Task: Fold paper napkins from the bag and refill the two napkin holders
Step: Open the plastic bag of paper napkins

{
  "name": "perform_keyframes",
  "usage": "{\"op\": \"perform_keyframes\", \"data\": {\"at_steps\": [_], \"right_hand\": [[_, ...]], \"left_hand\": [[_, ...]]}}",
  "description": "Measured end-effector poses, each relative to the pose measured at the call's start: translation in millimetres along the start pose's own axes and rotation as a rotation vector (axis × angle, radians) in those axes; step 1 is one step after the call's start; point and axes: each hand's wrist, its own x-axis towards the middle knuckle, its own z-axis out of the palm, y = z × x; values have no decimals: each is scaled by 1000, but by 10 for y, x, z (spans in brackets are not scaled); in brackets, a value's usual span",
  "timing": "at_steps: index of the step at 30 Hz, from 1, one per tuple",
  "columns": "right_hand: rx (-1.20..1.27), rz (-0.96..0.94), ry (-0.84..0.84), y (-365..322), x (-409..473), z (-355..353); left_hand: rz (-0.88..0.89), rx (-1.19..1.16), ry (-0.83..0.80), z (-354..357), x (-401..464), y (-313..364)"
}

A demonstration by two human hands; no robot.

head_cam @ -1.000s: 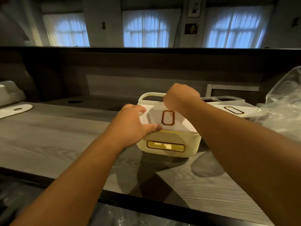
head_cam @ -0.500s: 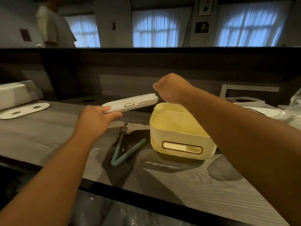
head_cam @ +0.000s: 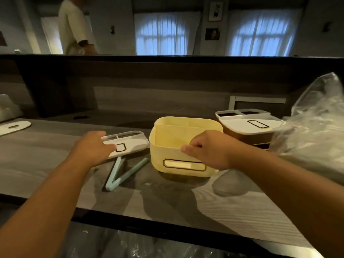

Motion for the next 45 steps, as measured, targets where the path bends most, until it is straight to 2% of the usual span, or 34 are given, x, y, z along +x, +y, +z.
{"op": "perform_keyframes", "data": {"at_steps": [3,6,8,10,12,13,16,20,22,26,28,32,36,37,39,40,42,43,45], "right_hand": [[-40,-10,9,-24,-149,41],[-7,-16,37,23,-312,-75],[-73,11,218,210,-466,-295],[-194,79,525,536,-638,-541],[-226,209,782,960,-813,-737],[-235,310,839,1170,-905,-795],[-261,568,747,1691,-1145,-820],[-193,640,673,2057,-1332,-676],[-208,655,673,2200,-1422,-619],[-206,659,669,2424,-1578,-482],[-127,617,663,2508,-1614,-433],[-77,436,630,2557,-1570,-408],[-17,399,635,2541,-1536,-480],[58,367,683,2513,-1583,-517],[233,215,924,2397,-1720,-595],[237,104,1098,2291,-1783,-647],[27,-132,1391,2014,-1844,-772],[-76,-245,1442,1866,-1843,-820],[-209,-400,1387,1626,-1789,-873]], "left_hand": [[280,-226,160,4,-380,608],[581,-374,97,146,-890,1340],[683,-466,6,298,-1123,1747],[739,-504,-70,475,-1238,2110],[763,-496,-155,657,-1291,2469],[771,-476,-211,753,-1304,2642],[797,-358,-383,1024,-1359,3084],[765,-167,-485,1409,-1380,3448],[739,-76,-439,1541,-1360,3551],[802,-54,-170,1509,-1348,3581],[860,-83,-148,1384,-1396,3523],[939,-307,-54,1035,-1505,3285],[1011,-499,18,876,-1641,3075],[1051,-493,11,890,-1685,3047],[1179,-371,0,968,-1731,3029],[1238,-278,-5,1018,-1739,3036],[1305,-84,-48,1099,-1744,3065],[1337,-30,-94,1137,-1747,3075],[1388,-77,-282,1212,-1770,3073]]}}
